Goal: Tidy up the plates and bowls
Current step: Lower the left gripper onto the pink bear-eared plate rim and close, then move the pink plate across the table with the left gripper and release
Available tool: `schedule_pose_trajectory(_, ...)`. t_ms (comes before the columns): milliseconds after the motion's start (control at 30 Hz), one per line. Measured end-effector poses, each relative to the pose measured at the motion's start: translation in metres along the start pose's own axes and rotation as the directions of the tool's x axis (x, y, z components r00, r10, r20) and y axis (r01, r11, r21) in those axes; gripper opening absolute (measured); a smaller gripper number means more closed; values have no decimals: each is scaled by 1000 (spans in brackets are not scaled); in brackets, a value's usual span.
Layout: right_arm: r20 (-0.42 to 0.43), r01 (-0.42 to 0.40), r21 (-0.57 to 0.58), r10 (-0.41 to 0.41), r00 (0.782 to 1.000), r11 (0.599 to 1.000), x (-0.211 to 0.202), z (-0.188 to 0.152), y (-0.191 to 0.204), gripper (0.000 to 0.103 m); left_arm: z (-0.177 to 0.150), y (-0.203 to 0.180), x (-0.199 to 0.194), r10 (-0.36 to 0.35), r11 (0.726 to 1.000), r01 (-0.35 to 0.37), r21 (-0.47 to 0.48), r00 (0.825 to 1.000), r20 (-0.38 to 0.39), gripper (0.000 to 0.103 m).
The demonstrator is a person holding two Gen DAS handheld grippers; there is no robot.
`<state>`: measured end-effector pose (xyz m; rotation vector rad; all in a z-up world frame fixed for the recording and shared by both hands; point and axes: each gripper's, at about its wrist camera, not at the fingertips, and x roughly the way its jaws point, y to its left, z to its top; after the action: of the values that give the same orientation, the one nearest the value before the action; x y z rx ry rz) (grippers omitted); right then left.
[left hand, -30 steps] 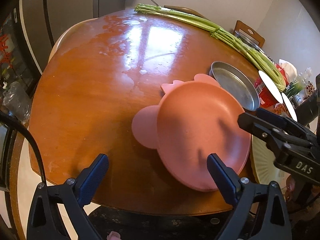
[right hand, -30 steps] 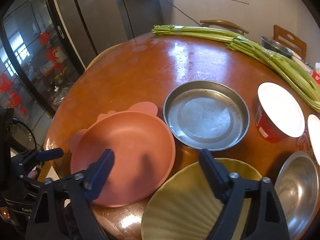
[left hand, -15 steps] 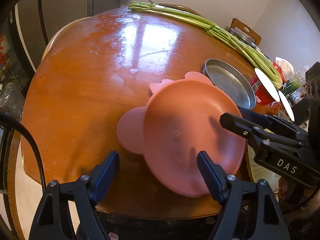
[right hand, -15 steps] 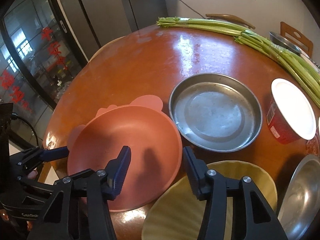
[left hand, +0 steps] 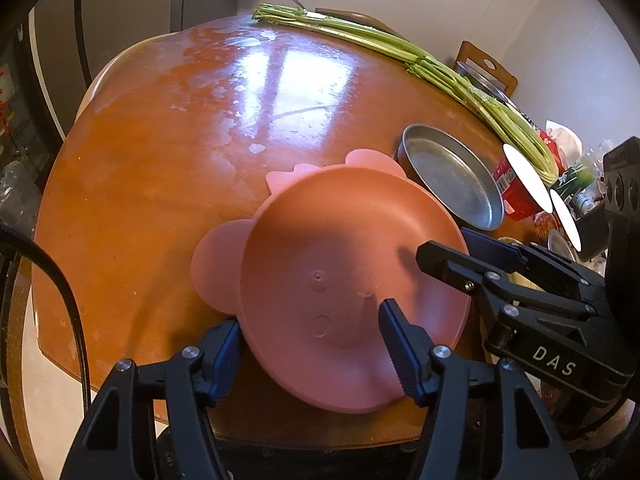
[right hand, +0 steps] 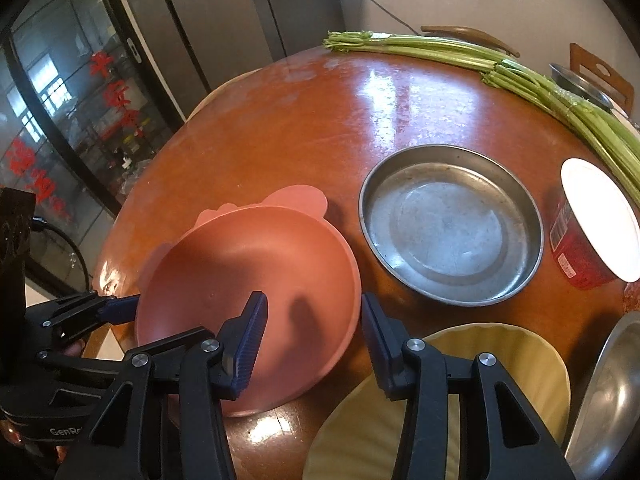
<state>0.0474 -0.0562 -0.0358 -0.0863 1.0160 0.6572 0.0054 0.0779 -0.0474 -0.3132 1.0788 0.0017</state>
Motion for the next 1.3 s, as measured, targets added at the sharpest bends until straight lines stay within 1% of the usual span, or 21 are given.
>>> schedule_pose_trajectory(267,32,2,-20,-1,999,1000,-7,10,9,48,10,6,-10,11,1000,-11,-2,999,40,63)
schedule_pose_trajectory(400,40,9,-23,-8,999,1000,-6,18,11,48,16,11,-11,9,1000,-9,-3,999,45,63)
schedule_pose_trajectory(767,95,48,-35,-45,994,998,-7,45,28,45,45,20,-14,23,999,-27,38,995,95,63)
schedule_pose_trajectory(867,93,51,-28,-48,994,998,-1,52,29,44,53,25,-8,25,998,-30,53,996,85,63)
schedule_pose_trajectory(967,85,42,-17,-41,996,999,6,58,29,44,62,28,0,55,996,-60,73,995,78,63)
schedule_pose_trajectory(1033,84,53,-21,-52,995,998,10,61,30,44,68,28,6,74,992,-82,97,994,78,63)
schedule_pose_trajectory(1133,72,68,-7,-67,995,998,20,66,28,44,76,30,16,73,989,-80,120,995,66,63)
schedule_pose_trajectory(1300,46,58,15,-59,997,998,30,65,23,44,83,34,28,69,990,-74,123,997,46,63)
